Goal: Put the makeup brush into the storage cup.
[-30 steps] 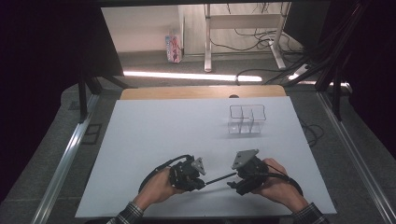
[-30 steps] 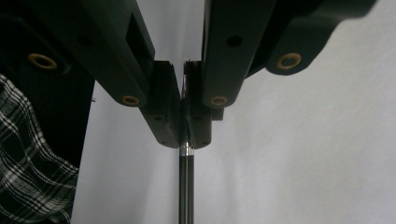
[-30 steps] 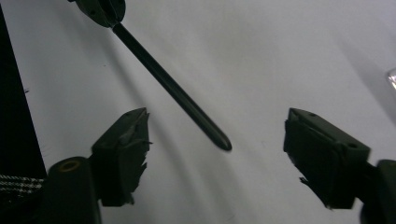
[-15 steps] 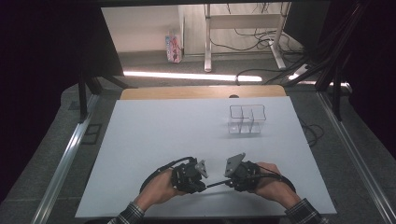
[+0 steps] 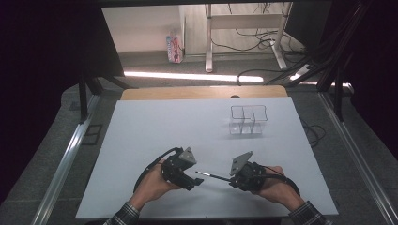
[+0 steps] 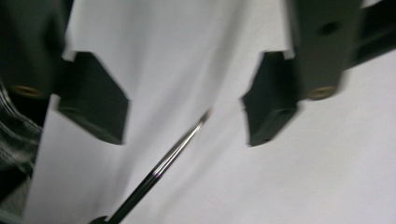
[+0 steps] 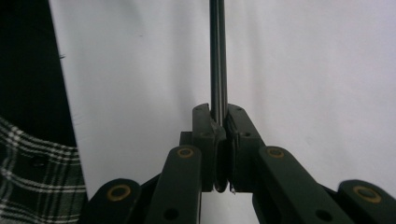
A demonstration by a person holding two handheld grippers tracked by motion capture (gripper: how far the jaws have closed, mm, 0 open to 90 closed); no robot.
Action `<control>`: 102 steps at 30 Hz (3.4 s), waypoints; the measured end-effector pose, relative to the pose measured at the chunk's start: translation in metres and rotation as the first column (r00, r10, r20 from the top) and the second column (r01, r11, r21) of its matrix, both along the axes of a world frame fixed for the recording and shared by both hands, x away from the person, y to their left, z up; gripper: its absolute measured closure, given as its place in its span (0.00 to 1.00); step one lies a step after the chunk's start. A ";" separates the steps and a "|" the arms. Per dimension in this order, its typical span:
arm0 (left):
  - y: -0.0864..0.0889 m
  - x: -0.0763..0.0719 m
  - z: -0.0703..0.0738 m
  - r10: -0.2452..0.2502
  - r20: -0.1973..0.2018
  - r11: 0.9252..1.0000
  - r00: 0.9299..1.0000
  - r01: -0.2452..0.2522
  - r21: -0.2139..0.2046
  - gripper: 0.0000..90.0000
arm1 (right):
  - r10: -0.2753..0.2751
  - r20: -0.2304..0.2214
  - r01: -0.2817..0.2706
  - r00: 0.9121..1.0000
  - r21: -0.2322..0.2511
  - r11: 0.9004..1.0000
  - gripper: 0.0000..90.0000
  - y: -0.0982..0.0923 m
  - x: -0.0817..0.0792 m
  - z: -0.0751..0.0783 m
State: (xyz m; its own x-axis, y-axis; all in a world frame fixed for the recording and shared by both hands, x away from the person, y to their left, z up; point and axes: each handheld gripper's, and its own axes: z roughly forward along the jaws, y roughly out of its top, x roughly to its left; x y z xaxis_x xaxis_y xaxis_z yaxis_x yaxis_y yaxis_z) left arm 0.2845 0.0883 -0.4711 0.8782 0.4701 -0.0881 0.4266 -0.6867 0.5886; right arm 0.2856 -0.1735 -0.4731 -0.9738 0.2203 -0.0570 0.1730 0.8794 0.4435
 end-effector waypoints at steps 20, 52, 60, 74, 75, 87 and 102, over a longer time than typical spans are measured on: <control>0.046 0.009 -0.017 0.208 -0.132 0.919 0.969 -0.239 -0.312 0.05 | -0.230 0.073 0.218 0.970 0.147 0.965 0.93 -0.026 0.004 0.001; 0.035 0.015 -0.009 0.051 -0.386 0.799 0.921 -0.270 -0.537 0.72 | -0.151 0.119 0.098 0.981 0.367 0.925 0.92 0.013 -0.024 -0.004; 0.034 0.016 -0.011 -0.045 -0.416 0.765 0.908 -0.237 -0.599 0.93 | -0.132 0.097 0.095 0.986 0.320 0.943 0.92 0.015 -0.022 -0.010; 0.030 0.011 -0.002 0.001 -0.344 0.817 0.939 -0.199 -0.541 0.93 | -0.185 0.002 0.173 0.983 0.335 0.926 0.42 0.014 -0.014 -0.004; 0.028 0.010 -0.001 0.007 -0.332 0.828 0.943 -0.192 -0.526 0.93 | -0.183 0.004 0.171 0.983 0.337 0.926 0.40 0.015 -0.014 -0.004; 0.005 0.001 0.003 0.009 -0.275 0.897 0.961 -0.130 -0.422 0.93 | -0.162 0.023 0.145 0.986 0.339 0.929 0.63 0.037 -0.017 0.003; 0.007 -0.003 0.005 0.117 -0.150 0.915 0.982 -0.166 -0.369 0.48 | -0.211 -0.001 0.199 0.977 0.345 0.917 0.93 0.030 -0.013 0.007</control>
